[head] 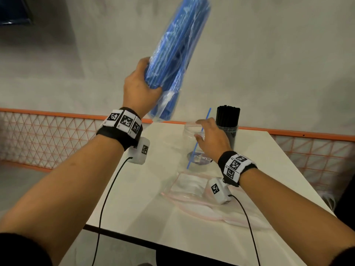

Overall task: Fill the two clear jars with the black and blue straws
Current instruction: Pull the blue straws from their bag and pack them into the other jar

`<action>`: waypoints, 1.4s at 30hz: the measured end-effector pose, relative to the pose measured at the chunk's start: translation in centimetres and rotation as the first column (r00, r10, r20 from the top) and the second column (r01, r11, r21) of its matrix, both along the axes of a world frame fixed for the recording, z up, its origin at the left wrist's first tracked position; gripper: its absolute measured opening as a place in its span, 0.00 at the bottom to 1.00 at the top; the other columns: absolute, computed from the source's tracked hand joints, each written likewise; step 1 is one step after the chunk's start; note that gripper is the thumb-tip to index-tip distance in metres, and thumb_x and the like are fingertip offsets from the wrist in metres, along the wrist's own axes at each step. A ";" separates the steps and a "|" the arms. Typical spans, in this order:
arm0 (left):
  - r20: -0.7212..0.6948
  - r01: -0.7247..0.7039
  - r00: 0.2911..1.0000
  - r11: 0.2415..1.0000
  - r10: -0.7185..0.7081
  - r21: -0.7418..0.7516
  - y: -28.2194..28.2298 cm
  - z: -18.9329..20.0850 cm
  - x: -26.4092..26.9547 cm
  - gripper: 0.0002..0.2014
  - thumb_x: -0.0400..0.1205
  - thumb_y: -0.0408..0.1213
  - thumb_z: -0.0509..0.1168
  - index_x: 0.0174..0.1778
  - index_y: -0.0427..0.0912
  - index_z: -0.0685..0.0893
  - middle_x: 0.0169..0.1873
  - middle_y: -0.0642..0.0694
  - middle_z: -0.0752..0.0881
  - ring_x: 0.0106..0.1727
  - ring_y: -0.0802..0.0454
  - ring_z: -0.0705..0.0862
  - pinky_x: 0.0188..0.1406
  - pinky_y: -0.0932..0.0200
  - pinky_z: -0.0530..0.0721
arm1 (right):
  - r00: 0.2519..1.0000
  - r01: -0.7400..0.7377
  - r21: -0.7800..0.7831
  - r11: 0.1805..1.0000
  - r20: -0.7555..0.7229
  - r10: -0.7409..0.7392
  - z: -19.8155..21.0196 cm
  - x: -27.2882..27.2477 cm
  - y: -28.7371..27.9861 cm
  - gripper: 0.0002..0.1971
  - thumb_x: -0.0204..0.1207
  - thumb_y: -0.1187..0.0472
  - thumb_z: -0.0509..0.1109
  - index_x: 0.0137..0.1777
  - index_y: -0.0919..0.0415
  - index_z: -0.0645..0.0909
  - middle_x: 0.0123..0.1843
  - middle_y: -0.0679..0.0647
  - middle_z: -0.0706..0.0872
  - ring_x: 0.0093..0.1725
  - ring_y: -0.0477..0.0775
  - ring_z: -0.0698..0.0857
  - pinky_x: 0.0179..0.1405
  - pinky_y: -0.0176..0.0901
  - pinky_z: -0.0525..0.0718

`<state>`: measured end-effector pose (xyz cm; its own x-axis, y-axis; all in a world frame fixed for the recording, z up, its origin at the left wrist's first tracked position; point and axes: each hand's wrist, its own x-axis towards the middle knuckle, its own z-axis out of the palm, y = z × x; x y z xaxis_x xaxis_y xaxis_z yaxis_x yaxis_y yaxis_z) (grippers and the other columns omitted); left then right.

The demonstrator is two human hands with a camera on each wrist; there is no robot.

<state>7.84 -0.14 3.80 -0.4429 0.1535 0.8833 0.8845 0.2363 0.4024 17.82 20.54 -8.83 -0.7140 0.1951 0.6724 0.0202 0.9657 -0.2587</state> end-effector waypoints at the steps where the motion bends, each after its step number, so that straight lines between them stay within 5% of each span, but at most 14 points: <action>1: -0.006 0.062 0.998 0.998 -0.062 0.005 0.5 0.7 0.6 0.30 0.71 0.34 0.74 0.70 0.45 0.76 0.50 0.57 0.85 0.46 0.60 0.86 0.45 0.77 0.81 | 0.995 -0.002 -0.028 1.000 -0.101 0.000 0.5 0.8 -0.1 0.17 0.78 0.60 0.70 0.66 0.57 0.76 0.63 0.56 0.74 0.44 0.63 0.84 0.40 0.51 0.84; 5: 0.085 0.326 0.943 0.943 -0.321 -0.064 3.1 3.2 3.5 0.31 0.70 0.33 0.77 0.71 0.43 0.77 0.56 0.51 0.87 0.55 0.57 0.87 0.60 0.59 0.86 | 0.895 -0.042 -0.105 0.994 -0.446 -0.009 3.6 4.6 -0.5 0.18 0.69 0.66 0.73 0.58 0.57 0.74 0.59 0.54 0.72 0.50 0.57 0.81 0.47 0.52 0.84; 9: 0.270 0.541 0.835 0.805 -0.479 -0.245 5.5 4.4 6.2 0.27 0.66 0.43 0.77 0.62 0.44 0.84 0.52 0.46 0.89 0.52 0.54 0.87 0.58 0.53 0.84 | 0.759 0.097 0.136 0.986 -0.651 0.015 6.2 8.7 -0.9 0.28 0.62 0.61 0.75 0.62 0.57 0.71 0.60 0.58 0.73 0.60 0.58 0.73 0.58 0.53 0.74; 15: 0.443 0.584 0.803 0.673 -0.398 -0.454 9.5 4.6 8.3 0.09 0.76 0.28 0.76 0.51 0.37 0.87 0.42 0.42 0.86 0.42 0.52 0.82 0.47 0.51 0.81 | 0.931 0.288 0.491 0.822 -0.344 -0.120 7.2 11.8 0.1 0.43 0.61 0.44 0.78 0.77 0.51 0.68 0.79 0.54 0.69 0.80 0.61 0.64 0.79 0.72 0.51; 18: 0.506 0.638 0.753 0.656 -0.421 -0.403 11.2 4.6 9.4 0.10 0.79 0.32 0.74 0.55 0.40 0.86 0.51 0.37 0.89 0.47 0.49 0.85 0.50 0.53 0.85 | 0.925 0.276 0.359 0.891 -0.352 -0.145 7.9 12.2 1.1 0.36 0.63 0.49 0.80 0.71 0.57 0.74 0.66 0.53 0.82 0.68 0.57 0.79 0.78 0.66 0.54; 21: 0.580 0.694 0.650 0.695 -0.491 -0.188 11.8 4.9 10.4 0.08 0.80 0.38 0.74 0.53 0.44 0.86 0.44 0.42 0.89 0.40 0.51 0.88 0.41 0.56 0.87 | 0.891 0.304 0.236 0.923 -0.414 -0.188 9.4 12.3 2.0 0.27 0.67 0.59 0.77 0.67 0.61 0.76 0.51 0.54 0.86 0.50 0.58 0.83 0.58 0.52 0.67; 23: 0.560 0.707 0.606 0.705 -0.565 -0.053 11.7 5.3 10.9 0.11 0.83 0.44 0.70 0.54 0.41 0.87 0.44 0.43 0.88 0.42 0.50 0.87 0.46 0.52 0.88 | 0.892 0.252 0.144 0.957 -0.417 -0.173 10.3 12.4 2.5 0.20 0.70 0.62 0.73 0.62 0.61 0.77 0.45 0.56 0.86 0.44 0.62 0.83 0.47 0.50 0.73; 27: 0.287 0.646 0.755 0.744 -0.590 -0.171 11.0 5.7 11.6 0.13 0.81 0.54 0.68 0.51 0.49 0.87 0.46 0.54 0.87 0.47 0.61 0.85 0.52 0.65 0.83 | 0.870 0.082 -0.151 0.985 -0.471 -0.144 10.6 12.2 3.1 0.09 0.76 0.59 0.70 0.51 0.57 0.73 0.38 0.53 0.84 0.35 0.57 0.82 0.33 0.50 0.82; 29: 0.145 0.555 0.830 0.774 -0.538 -0.304 11.2 5.5 12.0 0.11 0.80 0.50 0.71 0.54 0.50 0.88 0.46 0.57 0.88 0.49 0.62 0.86 0.52 0.69 0.82 | 0.865 0.012 -0.233 0.972 -0.486 -0.127 10.1 11.8 3.0 0.11 0.76 0.59 0.71 0.49 0.55 0.70 0.36 0.51 0.81 0.32 0.50 0.80 0.30 0.43 0.79; 32: 0.054 0.438 0.890 0.814 -0.453 -0.382 12.5 4.3 12.5 0.06 0.81 0.38 0.71 0.52 0.45 0.89 0.45 0.52 0.89 0.48 0.55 0.87 0.55 0.59 0.85 | 0.852 -0.084 -0.336 0.938 -0.512 -0.106 8.6 11.1 3.0 0.15 0.75 0.60 0.75 0.47 0.55 0.68 0.33 0.44 0.77 0.27 0.38 0.74 0.25 0.27 0.70; 35: 0.055 0.421 0.901 0.841 -0.430 -0.340 14.1 2.9 12.5 0.04 0.80 0.31 0.70 0.42 0.45 0.87 0.38 0.52 0.88 0.43 0.54 0.86 0.52 0.51 0.86 | 0.861 -0.178 -0.422 0.889 -0.505 -0.067 7.1 11.2 3.4 0.18 0.73 0.57 0.77 0.51 0.56 0.68 0.38 0.44 0.78 0.31 0.36 0.75 0.30 0.28 0.75; 38: 0.099 0.428 0.901 0.828 -0.423 -0.362 15.6 1.9 12.1 0.07 0.78 0.28 0.69 0.40 0.45 0.85 0.35 0.54 0.86 0.40 0.53 0.85 0.50 0.48 0.86 | 0.866 -0.299 -0.533 0.791 -0.500 -0.010 6.1 11.9 4.2 0.24 0.74 0.53 0.76 0.61 0.55 0.66 0.49 0.45 0.76 0.45 0.36 0.78 0.46 0.27 0.78; 40: 0.124 0.445 0.894 0.820 -0.430 -0.361 16.4 1.2 11.9 0.08 0.78 0.26 0.69 0.40 0.44 0.85 0.35 0.54 0.84 0.39 0.54 0.82 0.49 0.49 0.85 | 0.819 -0.407 -0.613 0.677 -0.573 -0.026 6.3 12.4 5.1 0.19 0.78 0.52 0.68 0.65 0.53 0.67 0.51 0.49 0.75 0.49 0.43 0.77 0.52 0.32 0.77; 42: 0.132 0.456 0.889 0.820 -0.439 -0.346 17.1 0.7 11.9 0.07 0.79 0.25 0.68 0.41 0.42 0.84 0.36 0.52 0.84 0.41 0.52 0.82 0.49 0.49 0.85 | 0.774 -0.430 -0.630 0.646 -0.626 -0.095 7.0 13.1 5.9 0.09 0.84 0.56 0.62 0.62 0.53 0.72 0.52 0.52 0.76 0.48 0.46 0.76 0.51 0.38 0.77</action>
<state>19.78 16.92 4.49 -0.2850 0.6449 0.7092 0.9114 -0.0467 0.4088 30.90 26.48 -1.84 -0.3244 0.7031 0.6328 -0.5197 0.4265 -0.7403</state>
